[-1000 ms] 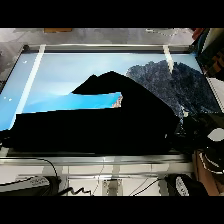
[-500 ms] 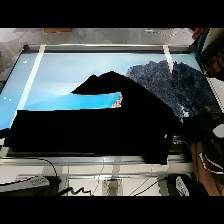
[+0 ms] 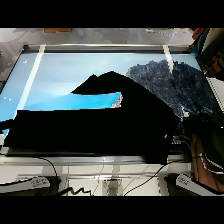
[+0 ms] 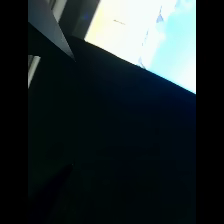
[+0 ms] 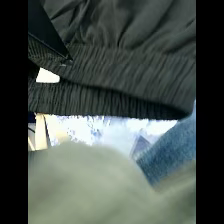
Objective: Fold the clothes and pants, and hang the long-sleeved shirts on hangers.
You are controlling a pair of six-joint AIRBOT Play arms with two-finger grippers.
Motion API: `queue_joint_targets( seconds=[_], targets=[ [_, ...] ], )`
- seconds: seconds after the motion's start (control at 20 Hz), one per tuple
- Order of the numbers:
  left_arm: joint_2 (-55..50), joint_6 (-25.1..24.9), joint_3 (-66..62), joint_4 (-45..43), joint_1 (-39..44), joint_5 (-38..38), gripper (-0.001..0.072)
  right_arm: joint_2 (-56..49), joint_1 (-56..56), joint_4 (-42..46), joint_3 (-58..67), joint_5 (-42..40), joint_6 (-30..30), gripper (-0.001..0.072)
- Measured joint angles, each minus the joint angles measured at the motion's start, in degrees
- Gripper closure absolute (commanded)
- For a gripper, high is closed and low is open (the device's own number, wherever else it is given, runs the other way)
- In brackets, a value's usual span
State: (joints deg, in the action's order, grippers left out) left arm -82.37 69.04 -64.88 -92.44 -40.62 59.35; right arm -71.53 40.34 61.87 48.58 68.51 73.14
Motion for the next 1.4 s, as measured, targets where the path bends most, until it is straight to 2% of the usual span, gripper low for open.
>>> queue_joint_targets(
  seconds=[0.2, 0.5, 0.55, 0.65, 0.8, 0.95, 1.1, 1.2, 1.25, 1.4],
  targets=[
    [0.0, 2.0, -0.7, 0.9, 6.5, -2.5, 0.0010, -4.4, 1.0, -4.5, -2.8, -1.2, -5.7, 0.0155],
    [0.0, 14.9, -3.1, 1.6, 17.6, -12.3, 0.0009, -10.2, -1.7, -15.5, -6.4, -8.3, -11.5, 0.0165],
    [0.0, 17.2, -3.3, 1.6, 19.1, -14.1, 0.0009, -11.1, -2.4, -17.5, -6.5, -9.7, -12.3, 0.0196],
    [-0.3, 21.6, -3.5, 2.4, 21.9, -17.0, 0.0010, -12.4, -4.0, -20.1, -6.8, -12.7, -14.7, 0.0371],
    [-1.0, 25.2, -3.7, 7.6, 24.7, -19.4, 0.0009, -13.4, -7.0, -22.4, -6.2, -17.2, -20.4, 0.0690],
    [-2.6, 25.1, -3.7, 17.6, 25.9, -20.6, 0.0010, -13.8, -9.7, -23.5, -3.8, -18.4, -24.3, 0.0694],
    [-5.1, 20.6, -3.9, 30.1, 26.8, -21.0, 0.0031, -13.6, -11.2, -24.9, -0.3, -18.3, -26.3, 0.0694],
    [-7.5, 16.2, -4.3, 37.5, 27.6, -21.2, 0.0235, -13.0, -11.7, -25.4, 1.7, -17.1, -26.9, 0.0694],
    [-9.0, 14.4, -4.9, 40.1, 28.2, -21.2, 0.0273, -12.7, -11.8, -25.4, 2.5, -16.3, -27.1, 0.0694],
    [-14.7, 10.8, -8.8, 45.2, 30.1, -21.2, 0.0266, -11.7, -12.0, -25.3, 3.9, -14.3, -27.4, 0.0693]
  ],
)
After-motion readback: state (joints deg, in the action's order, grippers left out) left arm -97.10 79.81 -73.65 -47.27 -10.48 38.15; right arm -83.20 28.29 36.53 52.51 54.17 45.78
